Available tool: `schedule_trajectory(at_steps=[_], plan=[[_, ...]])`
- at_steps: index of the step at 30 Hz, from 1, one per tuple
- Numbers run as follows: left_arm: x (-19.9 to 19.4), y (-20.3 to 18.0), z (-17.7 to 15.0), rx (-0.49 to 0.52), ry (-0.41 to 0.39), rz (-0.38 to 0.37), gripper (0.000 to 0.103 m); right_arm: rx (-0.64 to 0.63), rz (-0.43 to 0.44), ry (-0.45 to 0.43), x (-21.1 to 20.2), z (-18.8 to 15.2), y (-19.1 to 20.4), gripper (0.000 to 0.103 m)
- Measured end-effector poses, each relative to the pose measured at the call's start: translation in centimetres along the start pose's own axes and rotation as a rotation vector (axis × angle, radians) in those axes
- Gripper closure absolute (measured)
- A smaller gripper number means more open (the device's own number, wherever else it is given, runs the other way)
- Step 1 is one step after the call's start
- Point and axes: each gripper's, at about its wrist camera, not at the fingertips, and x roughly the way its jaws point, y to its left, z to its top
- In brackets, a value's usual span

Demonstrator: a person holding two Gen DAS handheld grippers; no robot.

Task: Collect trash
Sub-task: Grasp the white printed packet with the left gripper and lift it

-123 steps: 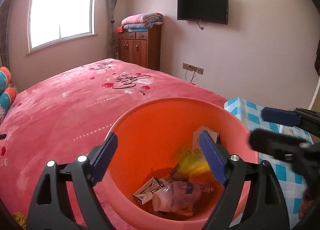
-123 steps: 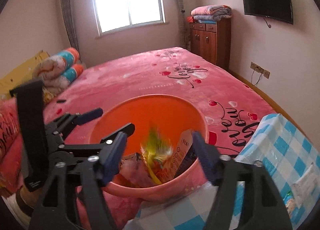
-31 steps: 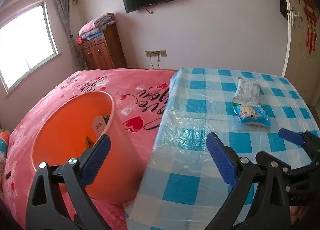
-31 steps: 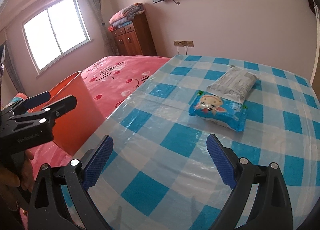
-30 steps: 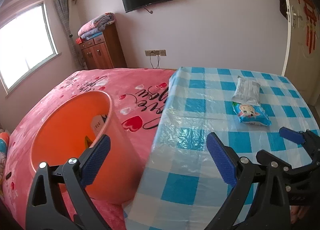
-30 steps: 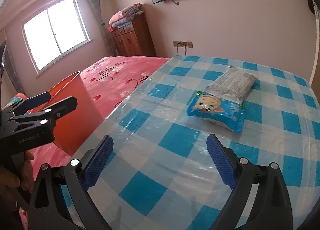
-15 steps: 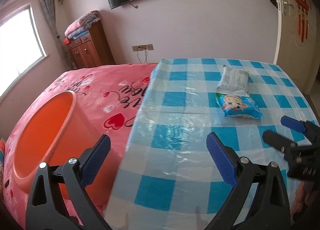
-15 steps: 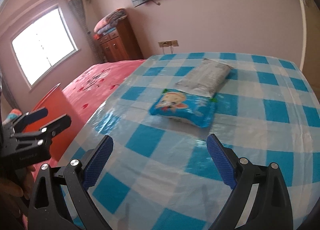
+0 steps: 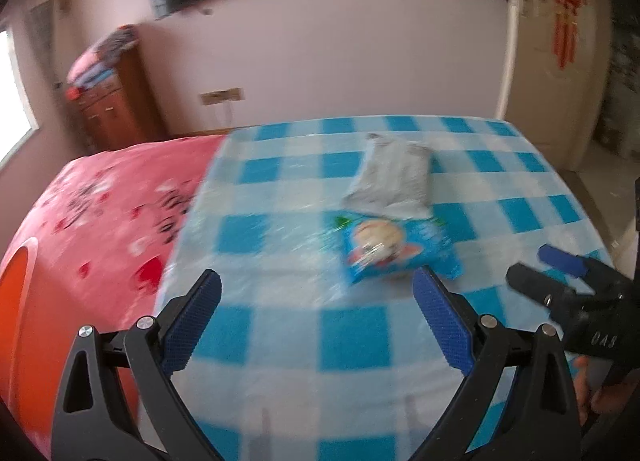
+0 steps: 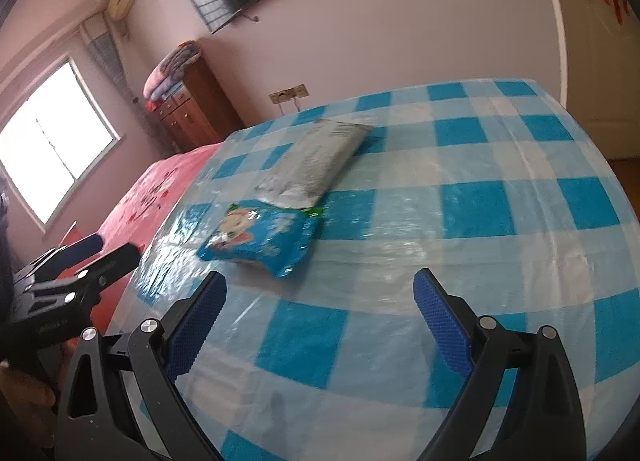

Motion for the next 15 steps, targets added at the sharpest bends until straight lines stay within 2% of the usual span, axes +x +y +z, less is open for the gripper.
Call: schedule_trajectory(at_steps=[7,15], plan=[[6.4,-3.2,4.6,0.087,0.081,-0.16,0.006,0.08,0.028,0.024,0.4,0.2,-2.7,0.01],[12.6,-5.6,8.0,0.169,0.165,-0.194,0.006,0.09,0.079,0.035,0.5,0.4,-3.0,0.01]])
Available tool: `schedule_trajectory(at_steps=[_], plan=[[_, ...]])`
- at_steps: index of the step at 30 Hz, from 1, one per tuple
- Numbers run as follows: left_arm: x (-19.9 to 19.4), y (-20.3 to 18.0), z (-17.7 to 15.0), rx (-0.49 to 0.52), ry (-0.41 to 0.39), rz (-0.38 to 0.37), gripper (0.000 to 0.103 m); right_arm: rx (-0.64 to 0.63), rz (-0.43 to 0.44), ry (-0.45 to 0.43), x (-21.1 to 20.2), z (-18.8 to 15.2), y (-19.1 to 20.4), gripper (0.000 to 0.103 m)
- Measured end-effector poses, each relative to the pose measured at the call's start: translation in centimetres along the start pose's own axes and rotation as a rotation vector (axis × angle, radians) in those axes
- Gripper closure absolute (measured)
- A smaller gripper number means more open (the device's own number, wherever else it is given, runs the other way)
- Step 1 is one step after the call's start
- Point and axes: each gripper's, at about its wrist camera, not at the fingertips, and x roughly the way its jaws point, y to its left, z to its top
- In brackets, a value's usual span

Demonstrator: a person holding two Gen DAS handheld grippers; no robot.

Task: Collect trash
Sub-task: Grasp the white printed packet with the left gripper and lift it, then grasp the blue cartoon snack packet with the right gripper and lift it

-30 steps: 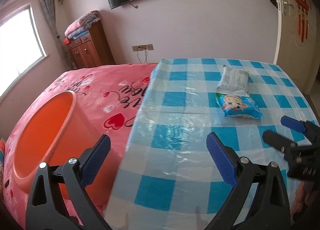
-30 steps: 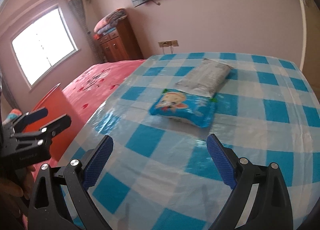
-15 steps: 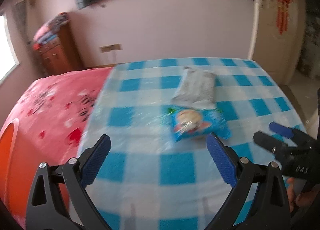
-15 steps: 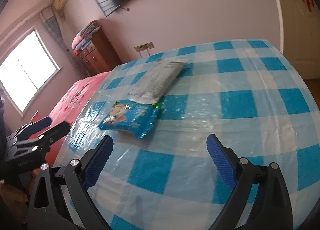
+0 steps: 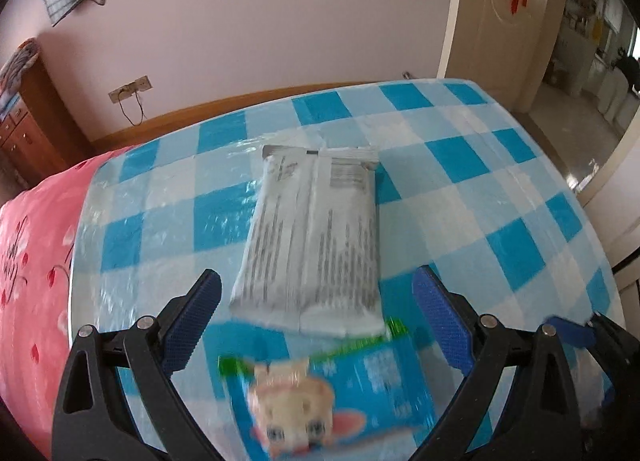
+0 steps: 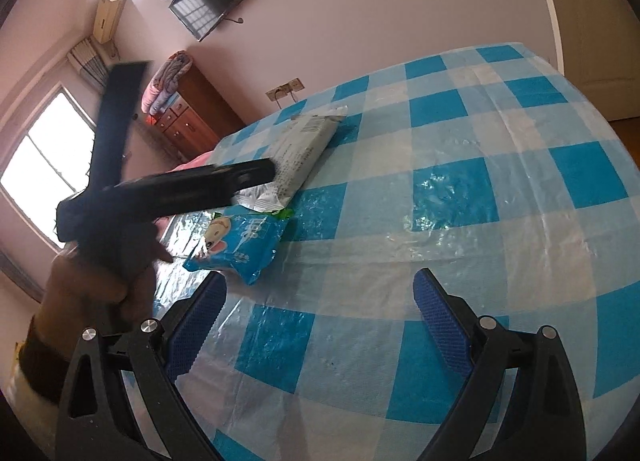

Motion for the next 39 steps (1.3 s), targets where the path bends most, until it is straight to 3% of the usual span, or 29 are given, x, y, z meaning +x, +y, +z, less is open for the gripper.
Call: schedule_trajectory(at_steps=[19,26,39], plan=[[6.3,1.0,3.2,-0.037,0.137,-0.016,0.007,0.059,0.059,0.018,0.2,0.3,-1.7,0.01],[5.5,0.9,3.0,-0.068,0.12,-0.002,0.022,0.063,0.06,0.011,0.1,0.3,-2.0,0.01],[2.7,-2.6,-1.2,-0.098,0.104,-0.03,0.024,0.084,0.03,-0.022,-1.0,1.0,-3.4,0.01]])
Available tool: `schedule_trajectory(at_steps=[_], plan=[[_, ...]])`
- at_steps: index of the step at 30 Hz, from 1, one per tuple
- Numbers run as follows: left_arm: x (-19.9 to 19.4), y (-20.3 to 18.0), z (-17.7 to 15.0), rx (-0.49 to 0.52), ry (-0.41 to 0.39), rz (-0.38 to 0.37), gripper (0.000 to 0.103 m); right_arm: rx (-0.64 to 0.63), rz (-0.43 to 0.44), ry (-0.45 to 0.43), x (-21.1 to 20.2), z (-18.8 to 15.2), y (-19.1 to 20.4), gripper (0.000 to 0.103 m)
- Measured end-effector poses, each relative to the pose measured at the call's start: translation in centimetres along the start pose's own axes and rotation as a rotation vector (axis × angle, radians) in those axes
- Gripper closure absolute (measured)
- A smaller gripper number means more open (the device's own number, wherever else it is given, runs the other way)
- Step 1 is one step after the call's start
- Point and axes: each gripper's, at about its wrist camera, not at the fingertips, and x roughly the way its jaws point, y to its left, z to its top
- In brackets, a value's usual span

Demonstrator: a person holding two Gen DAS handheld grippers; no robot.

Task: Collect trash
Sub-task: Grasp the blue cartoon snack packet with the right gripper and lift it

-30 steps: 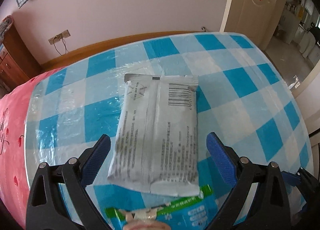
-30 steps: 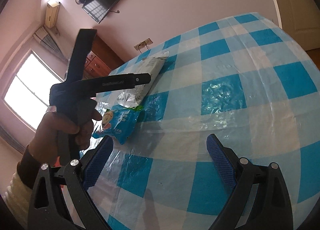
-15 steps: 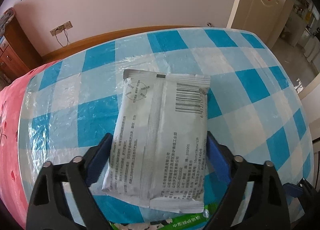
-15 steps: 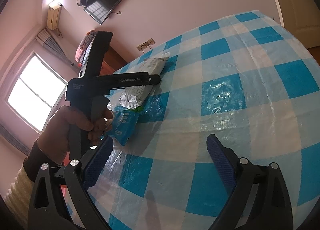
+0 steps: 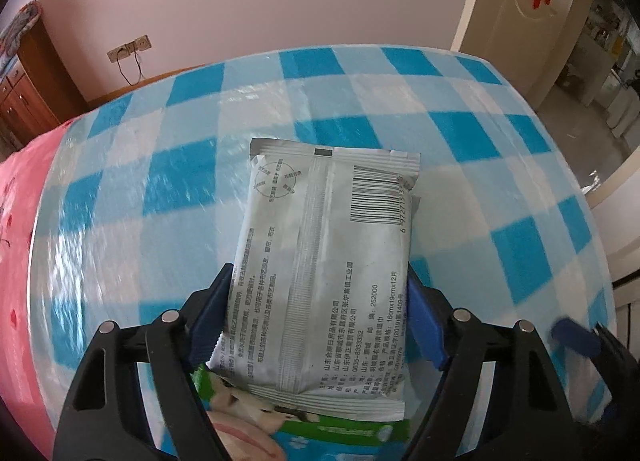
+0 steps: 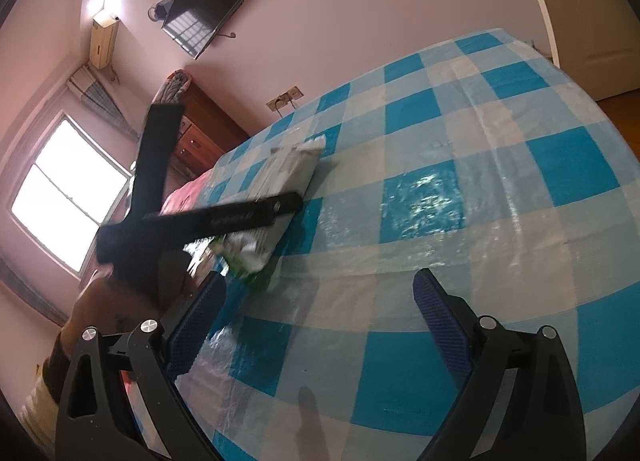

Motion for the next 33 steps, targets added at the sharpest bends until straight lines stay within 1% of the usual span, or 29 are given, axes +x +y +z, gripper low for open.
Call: schedule_trajectory(at_steps=[5,9,12,15,18,21,27,33], plan=[[-1.6,-1.1,-2.7,-0.02,-0.002,-0.054,0.024,0.013,-0.009,-0.015,-0.7,0.2,-0.6,0.01],[-2.9,-1.8,-4.5,-0.07,-0.023,-0.098,0.025,0.02,-0.018,-0.016,-1.1,0.2,-1.0,0.01],[-4.2,-1.9,-5.5,-0.106,-0.059,-0.133,0.025,0.024,-0.016,-0.013,-1.2,0.2,-1.2,0.01],[-5.8,-1.6,-6.3,-0.145,-0.106,-0.143,0.025,0.023,-0.018,-0.007,-1.1,0.1,-1.2,0.01],[-7.2,-1.0,-6.3,-0.181,-0.147,-0.153,0.025,0.025,-0.01,-0.002,-1.0,0.0,-1.2,0.01],[-9.2,0.1,-6.6,-0.237,-0.207,-0.165,0.025,0.018,-0.001,0.004,-0.9,-0.2,-0.9,0.01],[-12.3,2.1,-8.0,-0.317,-0.279,-0.167,0.025,-0.06,0.06,0.05,-0.1,-1.0,1.5,0.01],[-14.3,4.8,-10.9,-0.389,-0.306,-0.144,0.025,-0.185,0.129,0.136,1.8,-2.8,5.3,0.01]])
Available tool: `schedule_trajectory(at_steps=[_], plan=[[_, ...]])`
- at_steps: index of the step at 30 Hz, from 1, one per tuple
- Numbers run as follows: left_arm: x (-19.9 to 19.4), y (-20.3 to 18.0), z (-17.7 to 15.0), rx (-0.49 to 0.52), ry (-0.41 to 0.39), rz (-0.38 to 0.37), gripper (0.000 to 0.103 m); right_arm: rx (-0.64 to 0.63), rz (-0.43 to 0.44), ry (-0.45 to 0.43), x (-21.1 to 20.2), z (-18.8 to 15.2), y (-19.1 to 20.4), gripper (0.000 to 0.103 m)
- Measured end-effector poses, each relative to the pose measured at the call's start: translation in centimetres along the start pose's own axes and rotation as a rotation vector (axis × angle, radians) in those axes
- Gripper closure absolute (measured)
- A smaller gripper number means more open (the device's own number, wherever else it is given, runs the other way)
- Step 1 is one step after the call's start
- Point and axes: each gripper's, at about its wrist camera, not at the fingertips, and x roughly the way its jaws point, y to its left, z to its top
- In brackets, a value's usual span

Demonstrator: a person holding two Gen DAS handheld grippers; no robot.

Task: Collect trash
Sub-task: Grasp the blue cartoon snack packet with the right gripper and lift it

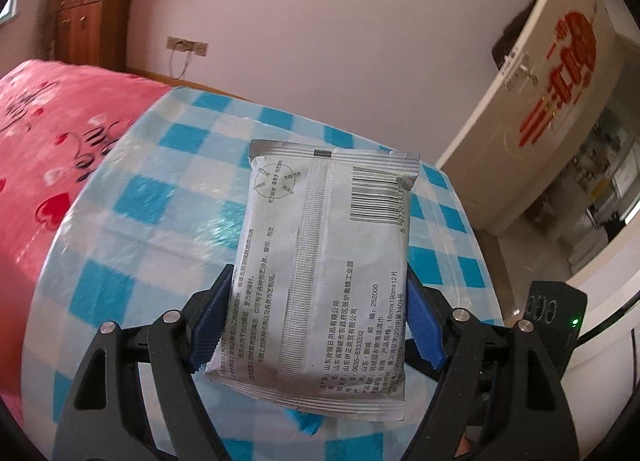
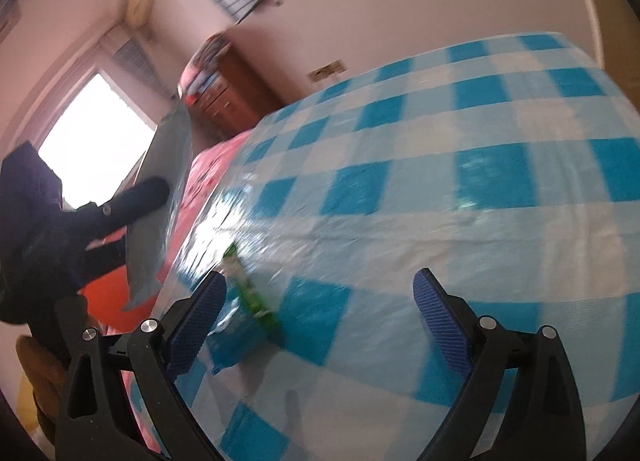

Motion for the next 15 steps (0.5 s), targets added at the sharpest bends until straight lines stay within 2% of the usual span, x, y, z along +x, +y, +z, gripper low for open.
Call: schedule_trajectory(at_steps=[7,15], plan=[[-3.0,3.8,-1.4,-0.055,-0.027,0.061,0.025,-0.127,0.021,0.086,3.1,-1.2,4.1,0.01],[-5.1,6.5,-2.9,-0.071,-0.035,0.119,0.025,-0.259,-0.049,0.109,5.5,-1.2,7.0,0.01]])
